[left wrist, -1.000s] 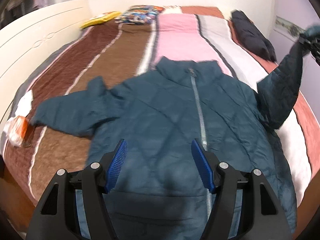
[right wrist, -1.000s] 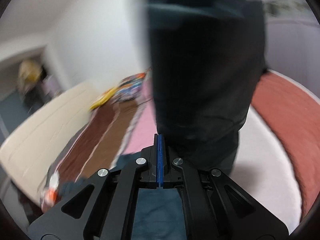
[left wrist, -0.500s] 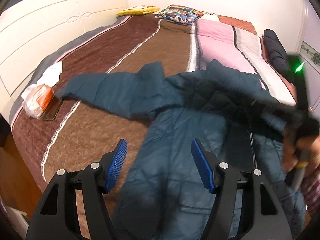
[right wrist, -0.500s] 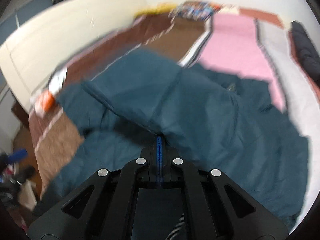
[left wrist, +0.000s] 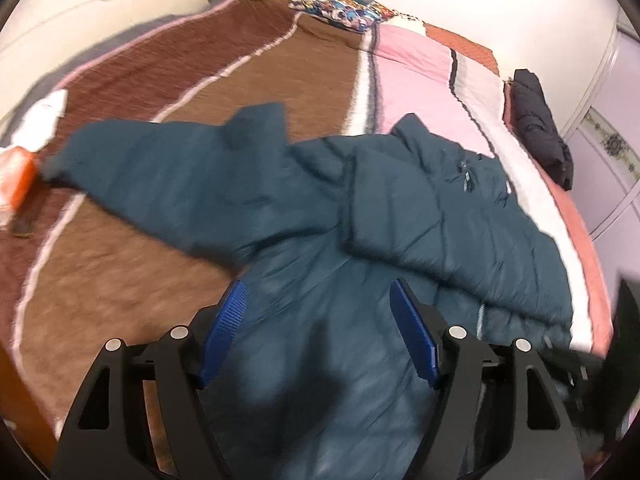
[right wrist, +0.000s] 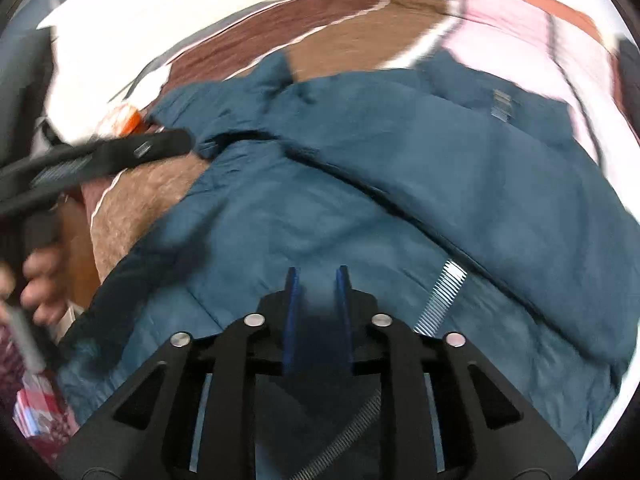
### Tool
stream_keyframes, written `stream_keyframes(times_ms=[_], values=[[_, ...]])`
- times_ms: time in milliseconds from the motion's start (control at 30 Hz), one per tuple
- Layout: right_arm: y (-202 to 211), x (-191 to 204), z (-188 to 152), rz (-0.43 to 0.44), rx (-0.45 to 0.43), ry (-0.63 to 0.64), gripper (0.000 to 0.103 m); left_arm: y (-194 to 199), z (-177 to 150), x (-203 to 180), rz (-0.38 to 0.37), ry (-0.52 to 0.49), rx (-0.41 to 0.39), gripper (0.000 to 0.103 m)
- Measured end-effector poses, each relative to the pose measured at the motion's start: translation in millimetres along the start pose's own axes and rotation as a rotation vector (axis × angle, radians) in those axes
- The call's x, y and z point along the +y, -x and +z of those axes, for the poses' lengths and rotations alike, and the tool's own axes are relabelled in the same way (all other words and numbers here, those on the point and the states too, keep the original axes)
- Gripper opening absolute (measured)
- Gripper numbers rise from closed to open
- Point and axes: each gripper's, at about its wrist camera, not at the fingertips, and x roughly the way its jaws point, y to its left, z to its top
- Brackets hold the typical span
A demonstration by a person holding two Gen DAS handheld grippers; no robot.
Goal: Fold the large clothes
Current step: 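Lift the sleeve and fold it across the jacket body with the right gripper, then lay the sleeve on the jacket front and open the right gripper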
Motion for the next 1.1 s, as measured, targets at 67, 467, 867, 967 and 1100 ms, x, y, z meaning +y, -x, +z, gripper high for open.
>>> stream_keyframes(times_ms=[67,467,867,967,1100], values=[[16.7,-27.7,-13.2,-0.031,-0.016,-0.096,0.023,-20.1,7.5,-9.1,-0.005,0.021,0.025,0.072],[89.1,-209.4,-78.7,0.056,-0.168,-0.816,0.032,-99.3,19.3,-38.2,0.085,0.065,0.076,0.059],[92.9,-225.9,-75.5,-0.055,-0.21,-0.8,0.032,-52.8,9.6,-33.3,0.128,0.013,-0.044,0.008],[81.7,-226.4,-75.5,-0.069,-0.184,-0.786,0.032,-70.5,3.2,-25.8,0.197,-0.011,-0.017,0.008],[64.3,-228.3,-78.2,-0.099,-0.121,-0.78,0.032,-88.9,-2.0,-26.4,0.245,-0.068,0.035,0.01]])
